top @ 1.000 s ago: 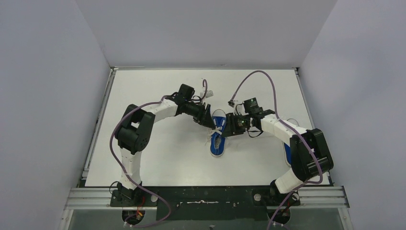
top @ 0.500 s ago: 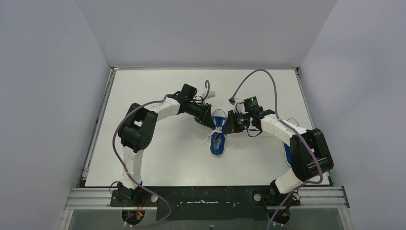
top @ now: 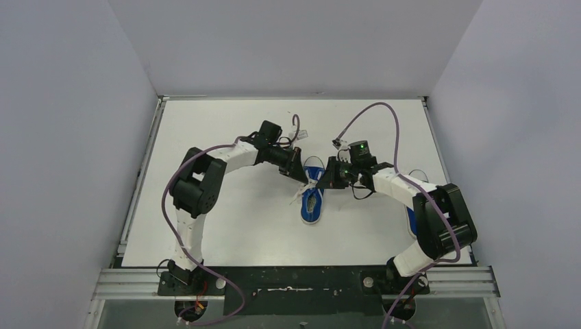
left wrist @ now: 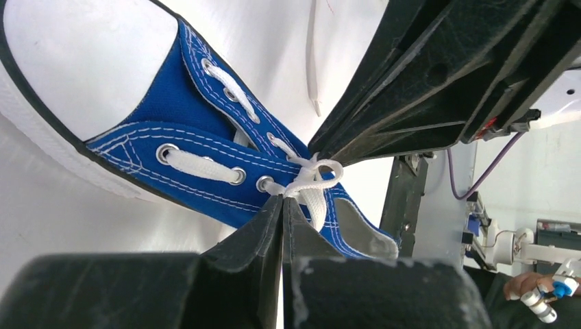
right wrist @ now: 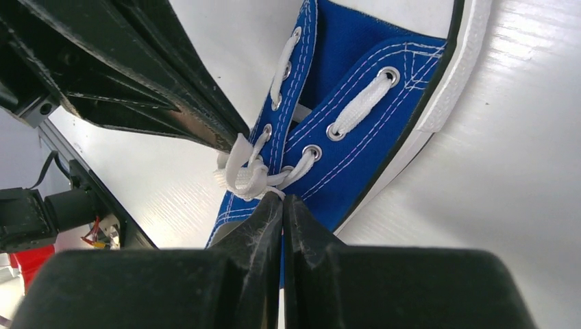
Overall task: Tie the shoes
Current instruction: Cross the shoelace with the shoelace.
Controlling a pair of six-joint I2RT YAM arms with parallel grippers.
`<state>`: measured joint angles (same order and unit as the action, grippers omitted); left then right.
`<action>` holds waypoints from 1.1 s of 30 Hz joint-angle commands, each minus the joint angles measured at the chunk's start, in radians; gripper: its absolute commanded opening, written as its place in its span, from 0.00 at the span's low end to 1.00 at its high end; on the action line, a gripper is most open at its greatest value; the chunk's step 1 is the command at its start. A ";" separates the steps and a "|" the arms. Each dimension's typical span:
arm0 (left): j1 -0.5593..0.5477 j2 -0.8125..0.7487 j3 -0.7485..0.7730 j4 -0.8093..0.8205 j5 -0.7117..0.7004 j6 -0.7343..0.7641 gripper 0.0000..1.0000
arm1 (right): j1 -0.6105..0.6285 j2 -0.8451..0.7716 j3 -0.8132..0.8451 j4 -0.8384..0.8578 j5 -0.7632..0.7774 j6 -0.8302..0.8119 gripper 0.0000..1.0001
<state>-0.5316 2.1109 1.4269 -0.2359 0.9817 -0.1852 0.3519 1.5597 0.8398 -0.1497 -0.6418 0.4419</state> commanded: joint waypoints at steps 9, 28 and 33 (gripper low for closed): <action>0.001 -0.148 -0.160 0.512 0.035 -0.407 0.00 | 0.009 -0.085 -0.078 0.269 0.062 0.234 0.00; -0.020 -0.136 -0.108 0.200 -0.040 -0.145 0.20 | 0.025 -0.034 -0.078 0.320 0.058 0.260 0.00; -0.033 -0.135 -0.090 0.110 -0.088 -0.062 0.37 | 0.027 -0.020 -0.075 0.323 0.055 0.257 0.00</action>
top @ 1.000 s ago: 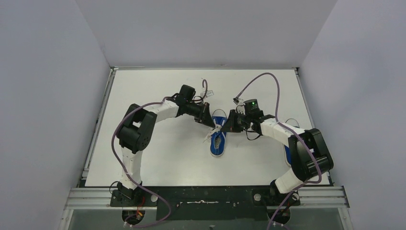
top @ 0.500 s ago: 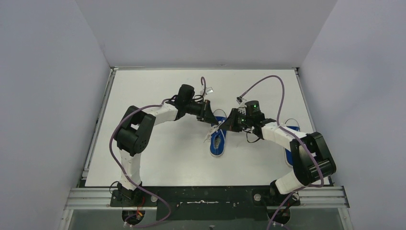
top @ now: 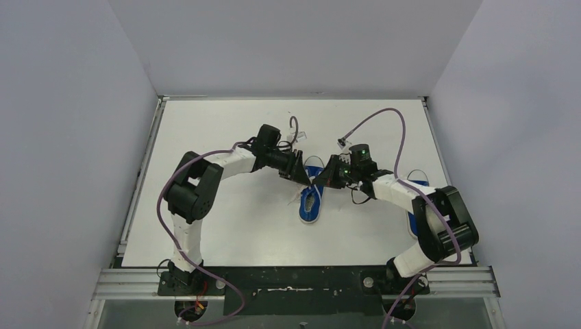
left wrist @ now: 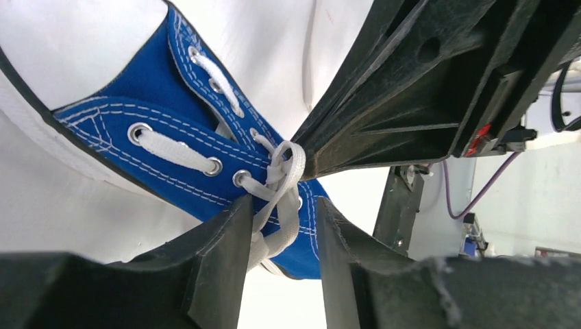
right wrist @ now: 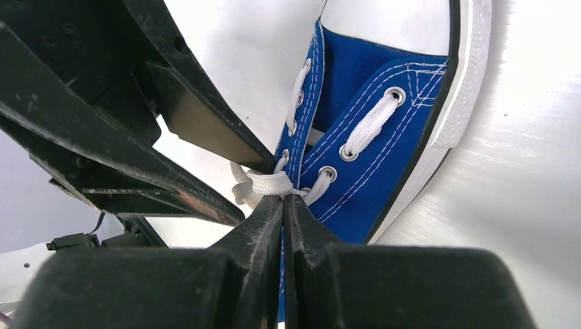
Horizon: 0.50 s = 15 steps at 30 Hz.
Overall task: Tie the shoes
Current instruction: Cross the shoelace with the shoelace.
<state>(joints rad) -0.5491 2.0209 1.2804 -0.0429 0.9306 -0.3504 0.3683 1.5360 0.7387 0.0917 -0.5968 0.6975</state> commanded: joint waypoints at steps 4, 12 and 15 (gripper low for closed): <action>-0.030 -0.037 0.068 -0.093 -0.050 0.124 0.39 | 0.011 0.010 0.034 0.075 0.010 -0.005 0.00; -0.049 -0.033 0.116 -0.171 -0.149 0.206 0.03 | -0.002 -0.022 0.053 -0.002 -0.031 -0.040 0.04; -0.048 -0.046 0.118 -0.182 -0.171 0.227 0.00 | -0.025 -0.081 0.097 -0.155 -0.024 -0.212 0.28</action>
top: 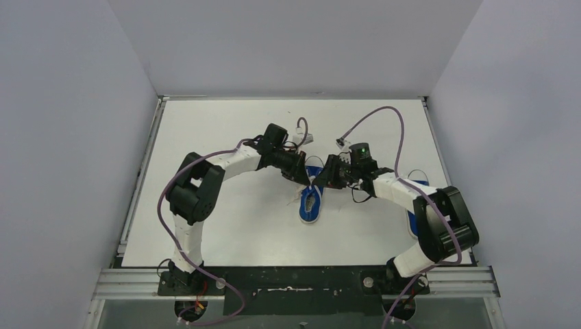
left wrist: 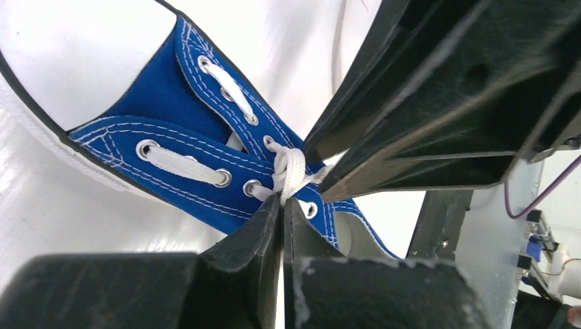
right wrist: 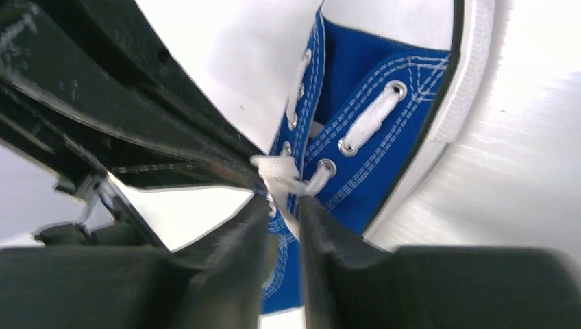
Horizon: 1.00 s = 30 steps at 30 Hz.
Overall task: Tie the shoes
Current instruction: Cross the shoelace with the shoelace.
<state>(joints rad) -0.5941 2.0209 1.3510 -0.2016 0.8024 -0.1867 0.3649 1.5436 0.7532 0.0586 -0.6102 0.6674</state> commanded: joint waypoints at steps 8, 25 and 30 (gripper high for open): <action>-0.003 -0.045 0.073 -0.045 -0.045 0.077 0.00 | -0.137 0.003 0.133 -0.019 -0.389 -0.814 0.49; -0.001 -0.059 0.049 0.008 -0.035 0.087 0.00 | -0.057 0.268 0.340 -0.343 -0.676 -1.188 0.43; 0.003 -0.049 0.063 0.007 -0.043 0.092 0.00 | -0.079 0.194 0.228 -0.136 -0.654 -1.019 0.38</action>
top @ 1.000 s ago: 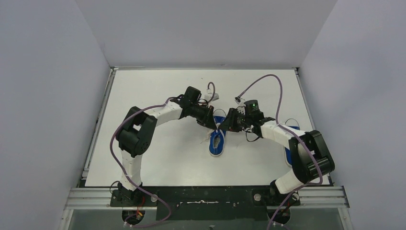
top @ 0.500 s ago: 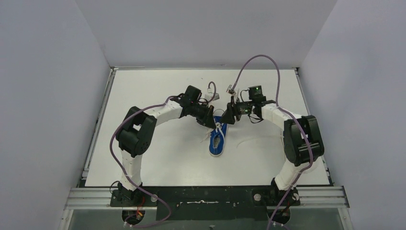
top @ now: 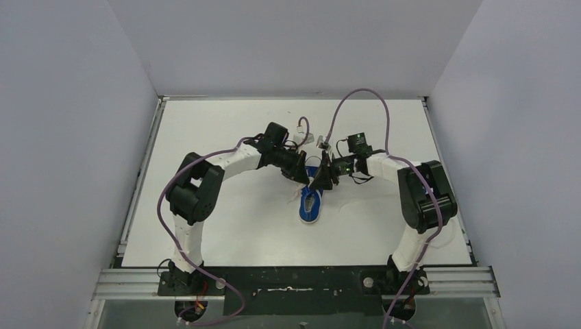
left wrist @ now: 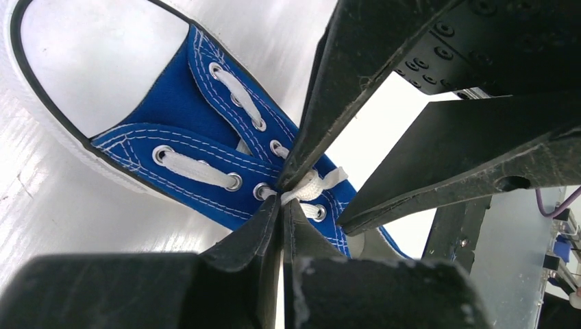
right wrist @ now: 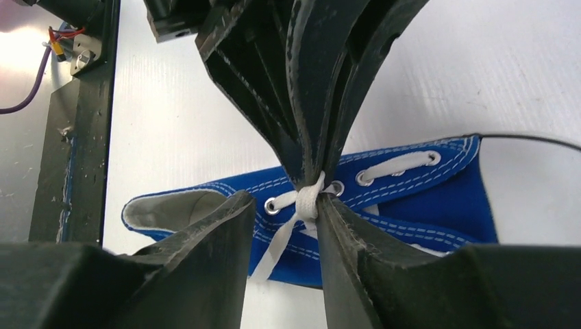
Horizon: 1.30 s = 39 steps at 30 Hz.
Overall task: Tie the shoes
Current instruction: Cross the shoelace with the shoelace.
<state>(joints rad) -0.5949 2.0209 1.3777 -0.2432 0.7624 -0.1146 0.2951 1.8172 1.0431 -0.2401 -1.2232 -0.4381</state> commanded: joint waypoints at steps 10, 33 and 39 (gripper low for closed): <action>0.007 -0.060 -0.008 0.175 -0.079 -0.012 0.00 | 0.046 -0.166 -0.186 0.414 0.033 0.313 0.28; 0.011 -0.139 -0.249 0.630 -0.146 -0.095 0.00 | -0.038 -0.205 0.072 -0.047 0.579 0.913 0.39; 0.009 -0.134 -0.251 0.625 -0.149 -0.076 0.00 | -0.038 0.006 0.249 -0.172 0.503 0.857 0.30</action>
<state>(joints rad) -0.5880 1.9491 1.1194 0.2966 0.6342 -0.2260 0.2615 1.7283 1.1866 -0.2989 -0.6880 0.4339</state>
